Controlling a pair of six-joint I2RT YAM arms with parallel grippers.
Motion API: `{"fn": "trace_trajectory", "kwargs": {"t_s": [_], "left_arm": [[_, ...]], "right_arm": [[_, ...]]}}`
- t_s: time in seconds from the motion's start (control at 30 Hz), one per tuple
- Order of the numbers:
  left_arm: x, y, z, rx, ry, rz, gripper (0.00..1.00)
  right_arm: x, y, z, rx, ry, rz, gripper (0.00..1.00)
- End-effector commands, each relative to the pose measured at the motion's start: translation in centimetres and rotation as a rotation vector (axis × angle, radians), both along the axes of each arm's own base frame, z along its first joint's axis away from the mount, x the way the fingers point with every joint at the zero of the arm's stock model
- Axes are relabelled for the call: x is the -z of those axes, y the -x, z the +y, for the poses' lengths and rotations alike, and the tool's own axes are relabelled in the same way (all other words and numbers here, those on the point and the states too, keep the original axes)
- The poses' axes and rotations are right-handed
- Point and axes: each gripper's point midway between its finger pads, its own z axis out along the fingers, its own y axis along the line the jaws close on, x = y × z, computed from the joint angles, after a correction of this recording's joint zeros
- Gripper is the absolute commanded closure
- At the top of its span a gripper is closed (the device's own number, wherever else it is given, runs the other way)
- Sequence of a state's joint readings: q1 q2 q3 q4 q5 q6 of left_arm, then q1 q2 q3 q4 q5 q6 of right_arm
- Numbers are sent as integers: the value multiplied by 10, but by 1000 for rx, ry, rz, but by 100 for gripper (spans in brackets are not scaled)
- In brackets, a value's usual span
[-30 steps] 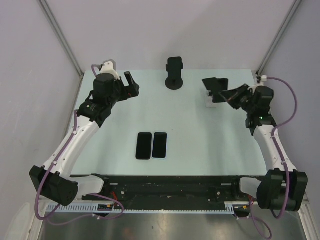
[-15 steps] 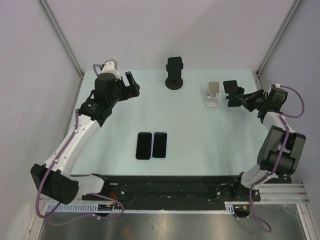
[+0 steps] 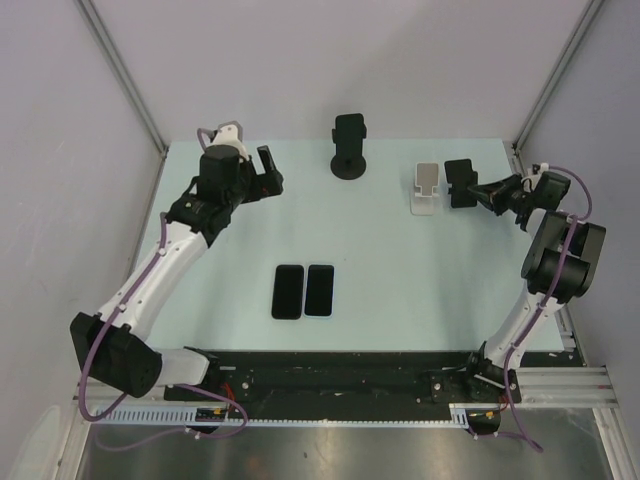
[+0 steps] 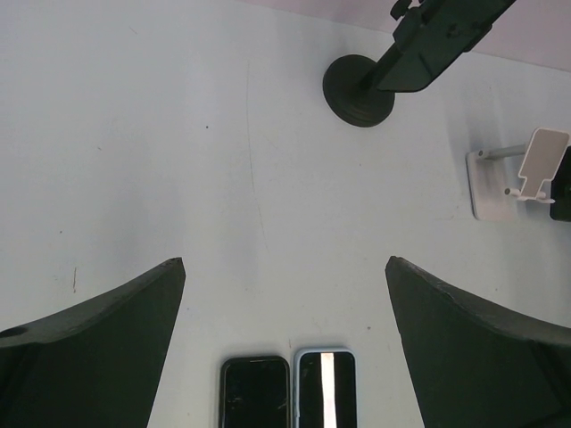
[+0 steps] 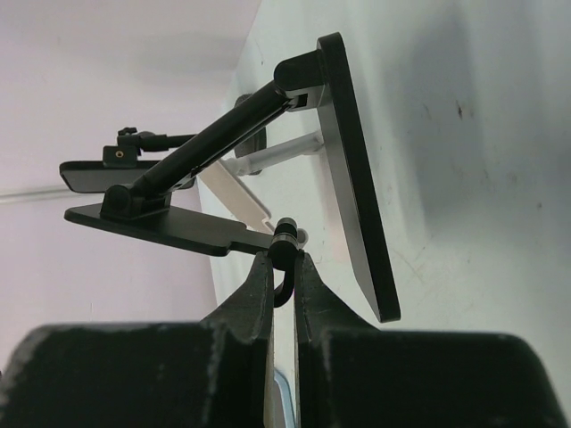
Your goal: Remove the phone from the phone stand
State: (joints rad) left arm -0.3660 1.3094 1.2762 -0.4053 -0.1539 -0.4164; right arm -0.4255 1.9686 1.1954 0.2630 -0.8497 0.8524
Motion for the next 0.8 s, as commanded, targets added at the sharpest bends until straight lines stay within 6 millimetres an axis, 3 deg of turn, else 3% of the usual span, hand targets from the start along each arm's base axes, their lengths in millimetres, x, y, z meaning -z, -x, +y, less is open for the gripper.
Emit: {"fn": "trace_trajectory", "kwargs": {"t_s": [0.0,0.47,0.77], "left_arm": [[-3,-7,0,10,-14,-24,0],[16,-12,-8,38,-14,26,0],[18,-12,-9,43,-15,31,0]], "right_arm": [[-10,-13,5,-105,-13,-115,100],[41,-17,13,-247,-107,-101,100],[52,-17,12,-248,-156,-70,100]]}}
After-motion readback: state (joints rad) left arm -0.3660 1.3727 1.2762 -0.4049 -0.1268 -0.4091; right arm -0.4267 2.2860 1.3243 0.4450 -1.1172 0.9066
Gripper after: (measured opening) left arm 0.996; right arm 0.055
